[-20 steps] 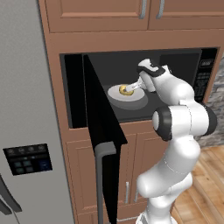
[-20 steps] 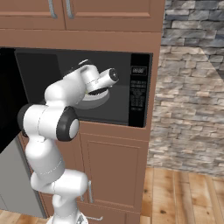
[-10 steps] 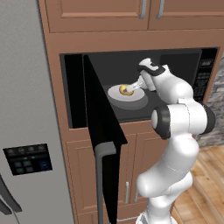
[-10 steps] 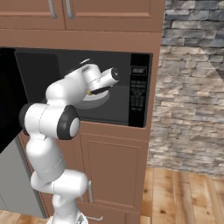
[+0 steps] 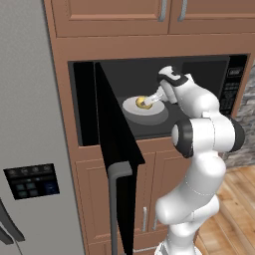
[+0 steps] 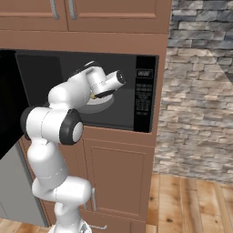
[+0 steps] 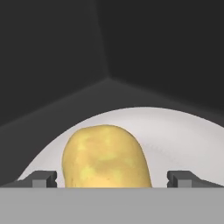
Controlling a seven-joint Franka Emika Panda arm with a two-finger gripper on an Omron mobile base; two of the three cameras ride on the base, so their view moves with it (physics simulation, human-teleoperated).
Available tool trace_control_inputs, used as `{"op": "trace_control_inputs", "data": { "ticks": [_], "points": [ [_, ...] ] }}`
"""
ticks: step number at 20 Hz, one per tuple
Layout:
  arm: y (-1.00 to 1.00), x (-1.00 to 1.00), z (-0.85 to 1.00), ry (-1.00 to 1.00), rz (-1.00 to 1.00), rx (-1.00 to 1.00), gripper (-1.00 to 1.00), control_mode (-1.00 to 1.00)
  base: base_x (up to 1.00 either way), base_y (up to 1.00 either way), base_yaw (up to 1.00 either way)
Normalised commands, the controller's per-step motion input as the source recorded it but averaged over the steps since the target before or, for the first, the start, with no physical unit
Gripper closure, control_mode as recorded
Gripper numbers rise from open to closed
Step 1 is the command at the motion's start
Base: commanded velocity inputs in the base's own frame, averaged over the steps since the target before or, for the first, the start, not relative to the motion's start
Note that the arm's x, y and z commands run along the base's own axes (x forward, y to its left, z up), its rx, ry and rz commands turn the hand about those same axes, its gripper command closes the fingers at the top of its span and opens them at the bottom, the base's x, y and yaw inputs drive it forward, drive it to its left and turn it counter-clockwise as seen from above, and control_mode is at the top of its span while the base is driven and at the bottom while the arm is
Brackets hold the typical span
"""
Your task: Retrieve the reheated potato from the microwave, then place the potato, cheese, and condiment on the cutting board.
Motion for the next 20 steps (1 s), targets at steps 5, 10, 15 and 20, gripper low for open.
{"op": "trace_control_inputs", "data": {
  "ticks": [5,10,15,20],
  "points": [
    [0.27,-0.10,-0.34,-0.01,0.00,0.00,-1.00,-1.00,0.00,0.00,0.00],
    [0.25,-0.12,-0.42,-0.07,0.00,-0.03,-1.00,-1.00,0.00,0.00,0.00],
    [0.16,-0.02,-0.36,-0.08,0.00,-0.03,-1.00,-1.00,0.00,0.00,0.00],
    [0.20,0.00,-0.37,-0.04,0.00,-0.04,-1.00,-1.00,0.00,0.00,0.00]
  ]
}}
